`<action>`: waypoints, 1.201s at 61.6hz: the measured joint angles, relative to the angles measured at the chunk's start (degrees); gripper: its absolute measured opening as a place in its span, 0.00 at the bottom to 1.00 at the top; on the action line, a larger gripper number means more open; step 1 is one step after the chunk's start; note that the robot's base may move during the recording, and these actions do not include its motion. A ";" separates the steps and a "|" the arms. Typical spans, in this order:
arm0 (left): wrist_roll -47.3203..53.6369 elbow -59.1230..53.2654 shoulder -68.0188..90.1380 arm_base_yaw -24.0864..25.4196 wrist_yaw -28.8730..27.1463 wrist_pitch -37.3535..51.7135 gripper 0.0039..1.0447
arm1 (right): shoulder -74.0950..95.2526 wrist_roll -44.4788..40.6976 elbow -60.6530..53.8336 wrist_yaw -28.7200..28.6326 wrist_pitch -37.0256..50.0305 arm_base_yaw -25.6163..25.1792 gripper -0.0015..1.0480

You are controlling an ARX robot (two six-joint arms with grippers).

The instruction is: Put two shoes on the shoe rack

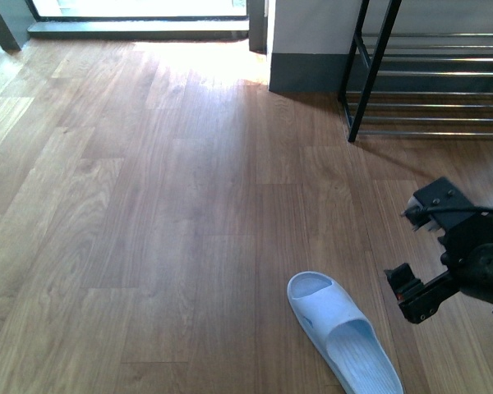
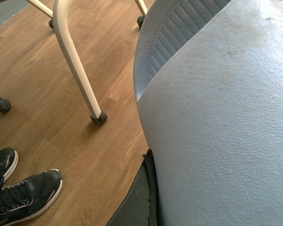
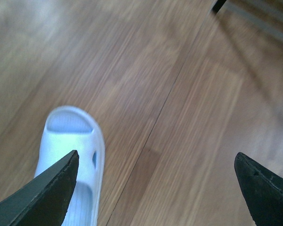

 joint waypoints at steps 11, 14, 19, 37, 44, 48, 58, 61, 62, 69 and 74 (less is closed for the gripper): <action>0.00 -0.02 0.00 0.00 -0.02 0.00 0.01 | 7.48 -1.92 5.03 -2.86 -5.18 -0.81 0.91; 0.00 0.00 0.00 0.00 0.00 0.00 0.01 | 8.79 -2.49 6.12 -3.30 -7.15 -0.98 0.91; 0.00 0.00 0.00 0.00 -0.02 0.00 0.01 | 10.64 -3.54 7.48 -3.23 -9.09 -1.16 0.91; 0.00 0.00 0.00 0.00 -0.02 0.00 0.01 | 15.45 -4.48 9.79 -4.70 -10.91 -1.18 0.91; 0.00 0.00 0.00 0.00 0.00 0.00 0.01 | 16.22 -4.46 10.62 -5.84 -8.59 -0.11 0.91; 0.00 -0.02 0.00 0.00 0.00 0.00 0.01 | 16.66 -4.42 11.23 -6.10 -7.98 0.68 0.91; 0.00 0.00 0.00 0.00 0.00 0.00 0.01 | 18.47 -3.50 13.33 -6.23 -8.04 2.34 0.91; 0.00 0.00 0.00 0.00 -0.02 0.00 0.01 | 18.86 -2.95 13.94 -6.25 -8.48 2.80 0.91; 0.00 0.00 0.00 0.00 -0.02 0.00 0.01 | 18.97 -2.91 14.05 -6.32 -8.48 2.89 0.91; 0.00 0.00 0.00 0.00 0.00 0.00 0.01 | 19.89 -1.95 15.37 -6.60 -8.74 3.54 0.91; 0.00 0.00 0.00 0.00 0.00 0.00 0.01 | 20.96 -1.57 17.07 -6.88 -8.48 4.13 0.91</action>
